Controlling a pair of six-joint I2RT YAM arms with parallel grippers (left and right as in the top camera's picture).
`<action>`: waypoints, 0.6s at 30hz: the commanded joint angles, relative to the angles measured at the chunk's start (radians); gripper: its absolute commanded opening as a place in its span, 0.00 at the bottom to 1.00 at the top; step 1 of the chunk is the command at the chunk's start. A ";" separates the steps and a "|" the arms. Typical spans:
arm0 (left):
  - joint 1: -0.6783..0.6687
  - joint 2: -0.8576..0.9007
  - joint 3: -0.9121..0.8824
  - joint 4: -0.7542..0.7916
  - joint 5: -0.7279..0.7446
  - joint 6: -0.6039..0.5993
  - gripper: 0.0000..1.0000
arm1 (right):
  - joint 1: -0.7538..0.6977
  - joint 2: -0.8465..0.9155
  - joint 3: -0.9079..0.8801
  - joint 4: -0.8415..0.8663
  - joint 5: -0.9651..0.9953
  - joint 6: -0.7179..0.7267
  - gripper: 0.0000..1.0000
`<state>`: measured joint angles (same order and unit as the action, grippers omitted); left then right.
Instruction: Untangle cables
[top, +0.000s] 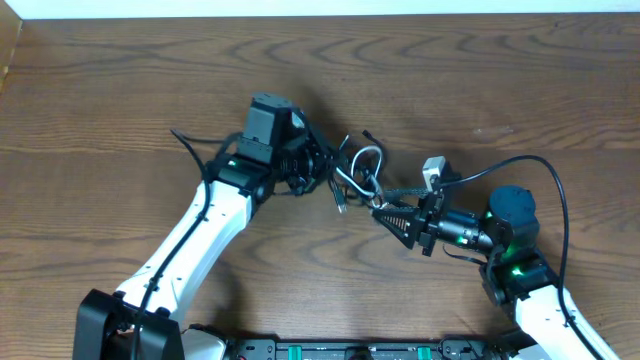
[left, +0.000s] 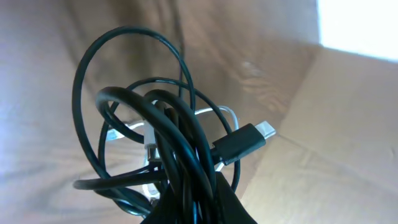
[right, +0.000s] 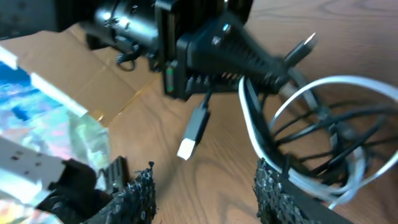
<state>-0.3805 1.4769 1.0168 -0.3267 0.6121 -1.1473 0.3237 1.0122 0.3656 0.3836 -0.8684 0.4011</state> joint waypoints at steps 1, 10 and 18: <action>-0.019 -0.020 0.028 -0.033 -0.079 -0.155 0.08 | 0.034 -0.005 0.014 -0.017 0.111 -0.048 0.48; -0.053 -0.020 0.027 -0.040 -0.081 -0.168 0.08 | 0.142 -0.005 0.014 -0.103 0.278 -0.106 0.44; -0.082 -0.020 0.027 -0.039 -0.051 -0.167 0.08 | 0.175 -0.005 0.014 -0.137 0.393 -0.137 0.38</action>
<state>-0.4557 1.4769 1.0168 -0.3664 0.5423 -1.3064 0.4919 1.0126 0.3656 0.2440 -0.5301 0.2943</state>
